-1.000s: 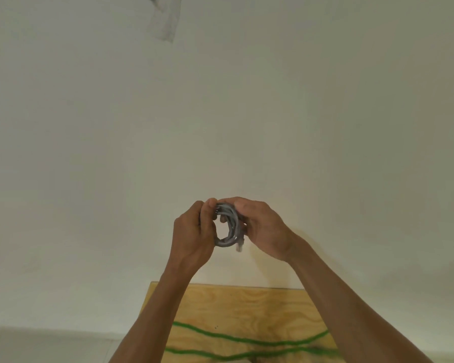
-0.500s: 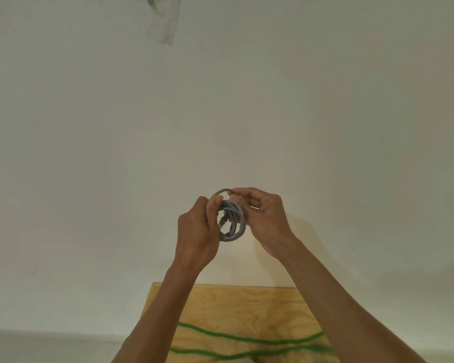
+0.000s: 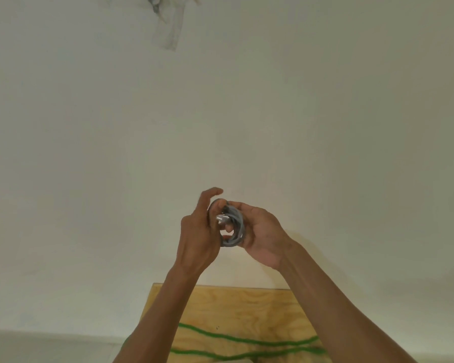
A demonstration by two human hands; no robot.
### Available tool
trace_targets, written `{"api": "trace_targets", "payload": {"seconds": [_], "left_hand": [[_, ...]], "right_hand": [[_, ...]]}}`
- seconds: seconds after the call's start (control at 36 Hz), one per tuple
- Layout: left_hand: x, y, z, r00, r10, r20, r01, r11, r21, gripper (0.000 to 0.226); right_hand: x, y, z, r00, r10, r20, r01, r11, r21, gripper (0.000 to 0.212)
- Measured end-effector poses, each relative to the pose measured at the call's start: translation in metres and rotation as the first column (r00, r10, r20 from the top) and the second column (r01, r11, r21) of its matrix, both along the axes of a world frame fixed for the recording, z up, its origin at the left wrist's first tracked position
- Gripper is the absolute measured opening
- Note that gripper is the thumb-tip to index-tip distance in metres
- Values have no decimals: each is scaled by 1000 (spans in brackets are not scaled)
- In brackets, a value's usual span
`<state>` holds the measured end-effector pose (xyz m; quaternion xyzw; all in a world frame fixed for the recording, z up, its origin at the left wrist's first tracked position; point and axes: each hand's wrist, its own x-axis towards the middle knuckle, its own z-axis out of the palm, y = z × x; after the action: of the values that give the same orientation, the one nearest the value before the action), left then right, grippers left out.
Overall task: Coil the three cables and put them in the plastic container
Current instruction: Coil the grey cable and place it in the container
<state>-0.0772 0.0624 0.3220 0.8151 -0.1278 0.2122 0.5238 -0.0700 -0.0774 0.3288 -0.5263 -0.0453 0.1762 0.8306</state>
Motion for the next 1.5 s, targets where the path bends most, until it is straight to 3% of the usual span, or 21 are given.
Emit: {"api": "trace_targets", "payload": {"seconds": [0.06,0.11,0.19,0.28,0.33,0.44,0.53,0.58,0.67,0.75,0.86,0.92,1.11,1.19,1.25,1.33,1.44,1.5], "left_hand": [[2,2,-4,998,-3,70,1,999,34,22],[5,5,-8,996,-21,89,17,999,39,23],[8,10,-11,991,-29,130,19,997,80,28],[12,13,-16,984,-18,176,-3,993,119,32],[14,15,-19,985,30,169,-50,992,116,40],[14,16,-21,988,144,46,-148,984,96,47],[16,18,-19,978,203,-40,-193,965,177,42],[19,22,-22,975,214,-54,-197,954,224,37],[20,26,-26,974,218,-61,-196,947,253,34],[14,22,-26,972,222,-73,-197,946,258,42],[5,16,-12,979,199,-45,-191,972,139,47],[1,13,-3,988,151,-42,-147,985,91,45],[1,18,-5,991,5,-136,12,992,123,49],[0,18,-13,994,7,-113,15,982,188,44],[-1,17,-18,993,4,-117,17,983,181,41],[-1,19,-24,984,-30,-177,55,988,144,36],[-5,20,-25,944,-152,-294,146,988,-45,31],[-7,19,-21,916,-218,-336,164,970,-181,33]], "right_hand": [[-2,1,-1,1000,7,-28,-5,998,56,28],[-4,0,-2,1000,12,-3,-12,1000,-13,31],[-8,-1,0,992,5,124,28,965,-262,30],[-11,0,1,956,8,294,150,846,-512,29],[-14,2,1,915,7,404,255,764,-592,26],[-26,3,3,788,-11,615,436,716,-546,34],[-36,3,4,645,134,752,523,640,-563,35],[-37,7,-1,566,262,782,578,551,-603,34],[-34,15,-5,518,234,823,642,530,-554,23],[-29,21,-3,536,160,829,643,560,-523,11],[-27,16,10,755,-131,643,508,736,-447,11],[-22,14,14,804,-280,525,508,782,-361,14],[-6,18,9,872,-472,129,489,832,-262,27],[-6,22,3,852,-523,11,503,812,-296,22],[-6,24,0,826,-563,16,533,771,-348,9],[-5,21,-5,822,-569,11,534,765,-359,47],[-10,18,-7,843,-442,306,537,677,-504,15],[-13,17,-9,838,-352,416,541,629,-558,30]]}}
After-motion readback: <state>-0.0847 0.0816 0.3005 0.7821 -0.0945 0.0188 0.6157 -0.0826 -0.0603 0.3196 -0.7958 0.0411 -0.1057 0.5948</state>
